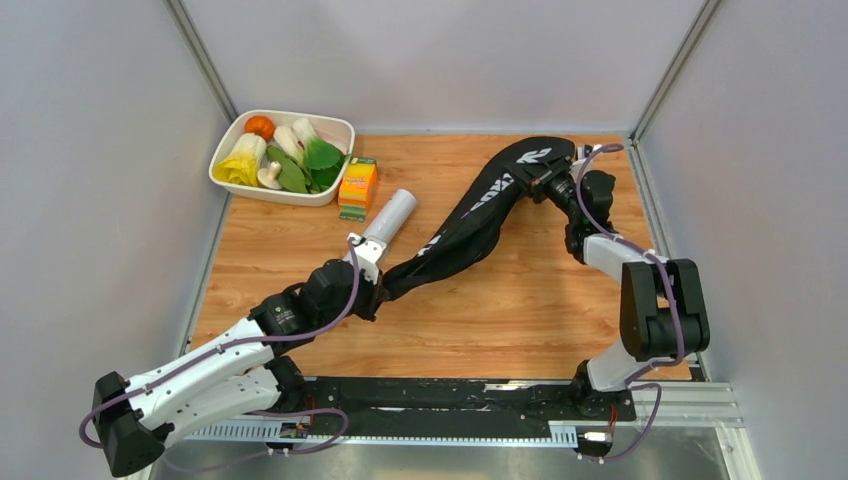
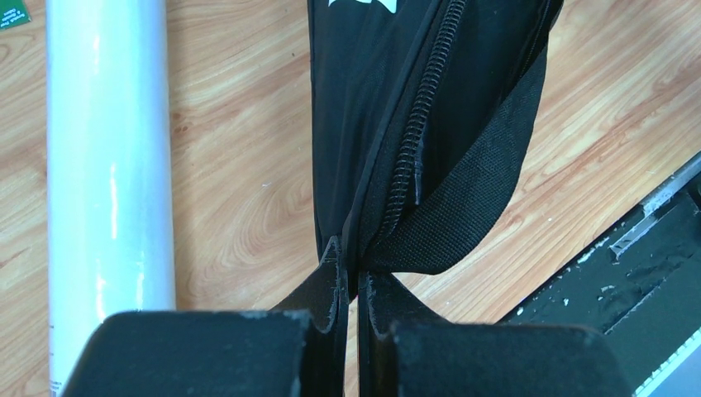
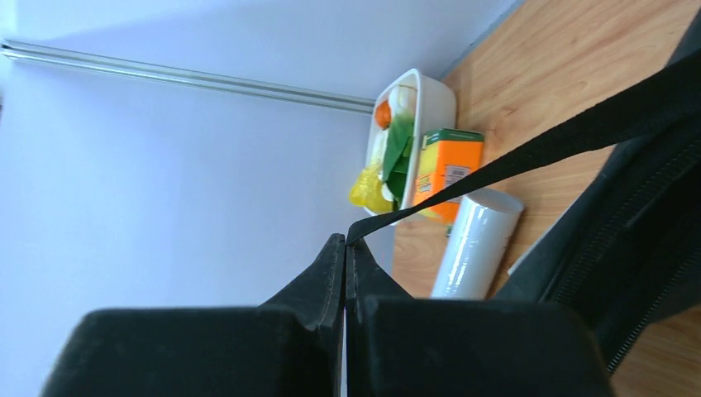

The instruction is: Pack up the badminton gear

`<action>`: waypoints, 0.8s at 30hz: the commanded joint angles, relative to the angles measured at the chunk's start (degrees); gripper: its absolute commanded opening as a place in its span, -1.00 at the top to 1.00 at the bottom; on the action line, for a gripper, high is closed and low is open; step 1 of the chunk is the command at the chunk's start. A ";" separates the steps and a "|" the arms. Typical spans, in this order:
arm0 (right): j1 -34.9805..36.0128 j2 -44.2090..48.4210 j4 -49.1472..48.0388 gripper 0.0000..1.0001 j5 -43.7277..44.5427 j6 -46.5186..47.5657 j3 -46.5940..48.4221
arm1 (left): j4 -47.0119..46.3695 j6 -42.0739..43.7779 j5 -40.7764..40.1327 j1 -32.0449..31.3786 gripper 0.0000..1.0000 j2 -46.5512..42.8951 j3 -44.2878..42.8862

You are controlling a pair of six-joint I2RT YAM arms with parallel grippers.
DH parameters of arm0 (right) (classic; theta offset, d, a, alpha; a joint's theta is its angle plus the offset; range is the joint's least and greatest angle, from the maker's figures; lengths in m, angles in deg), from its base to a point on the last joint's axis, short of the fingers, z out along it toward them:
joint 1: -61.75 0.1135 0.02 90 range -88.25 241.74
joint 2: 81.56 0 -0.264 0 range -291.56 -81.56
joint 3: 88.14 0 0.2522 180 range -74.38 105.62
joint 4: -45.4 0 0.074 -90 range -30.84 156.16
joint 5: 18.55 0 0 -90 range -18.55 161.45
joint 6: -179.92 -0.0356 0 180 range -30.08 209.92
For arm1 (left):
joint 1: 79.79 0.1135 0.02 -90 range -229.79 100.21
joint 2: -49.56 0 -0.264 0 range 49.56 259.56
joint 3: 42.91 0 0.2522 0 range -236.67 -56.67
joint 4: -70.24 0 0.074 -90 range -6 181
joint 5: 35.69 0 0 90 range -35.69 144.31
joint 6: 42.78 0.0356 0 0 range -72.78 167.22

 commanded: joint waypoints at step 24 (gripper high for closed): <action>6.09 -11.92 18.33 0.23 15.61 2.01 17.67 | -8.21 2.42 9.25 0.21 1.00 -1.19 3.01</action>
